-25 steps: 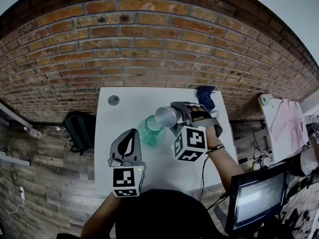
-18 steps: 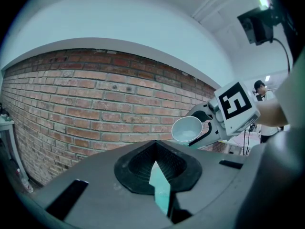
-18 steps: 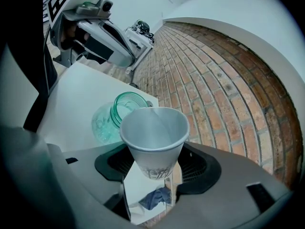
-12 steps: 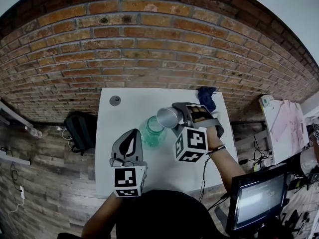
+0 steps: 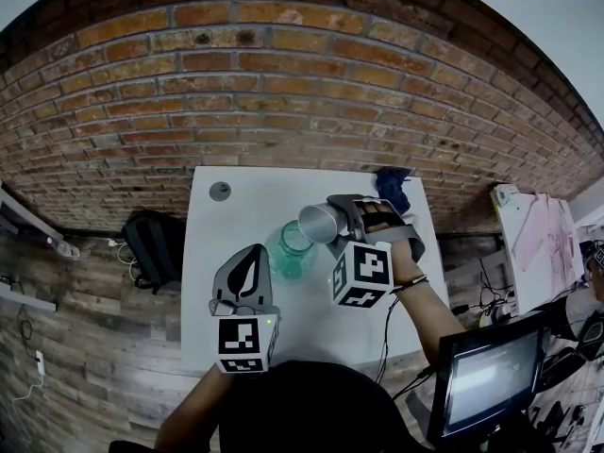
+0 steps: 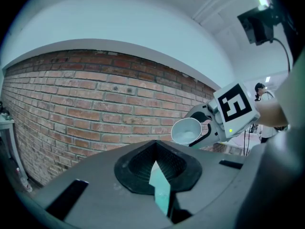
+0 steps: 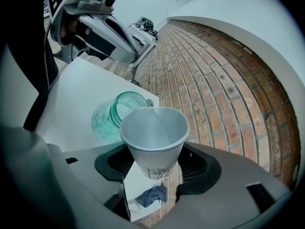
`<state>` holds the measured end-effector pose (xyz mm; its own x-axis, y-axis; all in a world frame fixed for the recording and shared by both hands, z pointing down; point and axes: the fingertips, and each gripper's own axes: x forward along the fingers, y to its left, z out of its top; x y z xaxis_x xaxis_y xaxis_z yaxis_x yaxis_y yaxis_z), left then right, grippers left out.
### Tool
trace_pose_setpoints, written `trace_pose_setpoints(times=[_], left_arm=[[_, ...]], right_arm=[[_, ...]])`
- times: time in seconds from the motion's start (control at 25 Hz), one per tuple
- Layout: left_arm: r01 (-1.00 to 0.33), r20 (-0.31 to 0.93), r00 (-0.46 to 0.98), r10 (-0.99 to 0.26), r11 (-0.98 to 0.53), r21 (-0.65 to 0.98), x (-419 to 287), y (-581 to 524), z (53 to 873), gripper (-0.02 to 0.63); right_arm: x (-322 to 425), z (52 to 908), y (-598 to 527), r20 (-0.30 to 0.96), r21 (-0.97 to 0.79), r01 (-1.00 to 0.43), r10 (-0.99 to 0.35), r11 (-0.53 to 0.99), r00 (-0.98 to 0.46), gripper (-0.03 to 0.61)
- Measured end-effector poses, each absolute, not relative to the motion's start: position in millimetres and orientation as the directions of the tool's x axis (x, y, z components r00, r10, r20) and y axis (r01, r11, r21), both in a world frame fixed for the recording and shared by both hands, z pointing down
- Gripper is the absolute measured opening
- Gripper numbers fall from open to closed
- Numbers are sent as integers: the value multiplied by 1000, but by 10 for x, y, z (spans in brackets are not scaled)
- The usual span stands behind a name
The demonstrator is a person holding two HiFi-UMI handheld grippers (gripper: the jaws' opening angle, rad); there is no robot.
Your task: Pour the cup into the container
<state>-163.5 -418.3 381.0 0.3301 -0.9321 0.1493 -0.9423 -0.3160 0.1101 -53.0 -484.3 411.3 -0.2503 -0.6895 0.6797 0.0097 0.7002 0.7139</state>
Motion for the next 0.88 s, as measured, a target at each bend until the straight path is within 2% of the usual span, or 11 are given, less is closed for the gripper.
trace_pose_setpoints(times=[0.88], left_arm=[[-940, 142, 335, -932, -320, 115, -1645, -4198, 3808, -3]], right_arm=[[-541, 4105, -4855, 668, 735, 60, -707, 675, -232, 281]])
